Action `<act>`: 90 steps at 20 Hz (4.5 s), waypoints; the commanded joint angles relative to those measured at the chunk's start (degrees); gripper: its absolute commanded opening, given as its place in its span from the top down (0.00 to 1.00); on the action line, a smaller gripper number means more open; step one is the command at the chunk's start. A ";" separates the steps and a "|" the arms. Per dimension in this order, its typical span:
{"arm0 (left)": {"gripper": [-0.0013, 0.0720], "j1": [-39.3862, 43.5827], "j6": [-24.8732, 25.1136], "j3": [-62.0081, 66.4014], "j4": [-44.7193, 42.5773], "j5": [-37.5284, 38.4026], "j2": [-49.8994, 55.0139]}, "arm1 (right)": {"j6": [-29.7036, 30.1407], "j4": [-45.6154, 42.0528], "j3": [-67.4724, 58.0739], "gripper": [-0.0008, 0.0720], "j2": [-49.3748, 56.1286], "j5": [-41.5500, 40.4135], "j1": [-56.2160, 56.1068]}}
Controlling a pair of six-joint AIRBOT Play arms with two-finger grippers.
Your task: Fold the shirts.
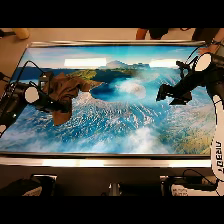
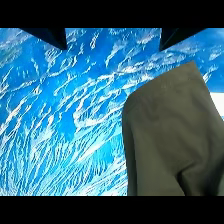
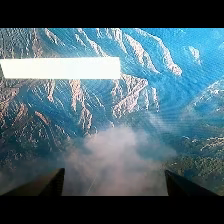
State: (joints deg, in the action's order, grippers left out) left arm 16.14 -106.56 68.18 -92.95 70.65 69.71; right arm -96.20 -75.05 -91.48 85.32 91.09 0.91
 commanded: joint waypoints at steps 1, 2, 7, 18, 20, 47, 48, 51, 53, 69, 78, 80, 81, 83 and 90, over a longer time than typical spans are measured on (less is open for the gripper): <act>0.00 0.02 -0.02 -0.11 0.00 -9.20 0.35 | -0.07 0.02 0.00 0.07 0.02 -1.73 -0.04; 0.00 0.13 0.04 -0.09 -0.04 -13.16 0.74 | -0.07 0.04 0.00 0.07 0.02 -2.71 -0.04; 0.22 -5.75 -0.46 8.04 -6.01 -13.68 14.27 | -0.44 1.11 0.00 0.07 0.02 -8.90 -0.04; 0.95 -9.05 4.72 20.24 17.59 -4.70 32.63 | 0.20 0.87 0.00 0.07 -0.04 -9.22 -0.04; 0.95 -5.57 13.07 20.68 18.53 -8.63 25.77 | 0.46 -0.46 0.00 0.07 -0.87 -9.68 0.00; 0.06 -3.98 15.19 0.15 33.33 -3.08 22.77 | 6.84 -3.93 23.34 0.04 -3.63 -7.06 0.00; 0.06 -3.02 16.52 -2.21 36.13 -5.09 22.77 | 7.76 -3.61 23.74 0.04 -2.56 -6.91 0.00; 0.06 0.02 16.61 -4.20 37.75 -10.25 22.77 | 7.85 -3.54 24.02 0.04 -0.33 -5.79 0.00; 0.06 1.57 16.61 -4.13 39.58 -12.90 22.80 | 9.01 -3.78 24.02 0.04 0.63 -5.75 0.02; 0.95 2.78 19.65 -1.14 36.00 -21.90 13.20 | 13.62 8.96 31.95 0.96 2.54 -6.71 0.00; 0.95 -4.63 11.43 29.22 8.22 -23.89 -20.70 | -0.20 -6.64 -5.68 0.96 -33.97 -21.07 0.00; 0.95 -5.68 10.45 29.90 8.98 -27.67 -26.21 | -7.21 -7.32 -5.75 0.96 -40.98 -25.38 0.00; 0.95 -5.55 10.47 29.92 11.52 -28.41 -27.80 | -9.18 -6.25 -5.75 0.96 -43.17 -25.27 0.00; 0.95 -4.46 10.58 29.92 14.75 -28.55 -28.65 | -9.68 -4.26 -5.75 0.96 -45.18 -22.51 0.00; 0.95 -4.92 15.69 29.94 8.70 -46.88 -22.29 | -11.69 -2.97 -4.24 0.96 -40.74 3.52 0.00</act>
State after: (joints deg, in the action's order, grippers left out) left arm 12.03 -91.83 97.89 -81.36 33.26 44.80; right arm -106.30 -77.93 -96.55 42.72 81.32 0.86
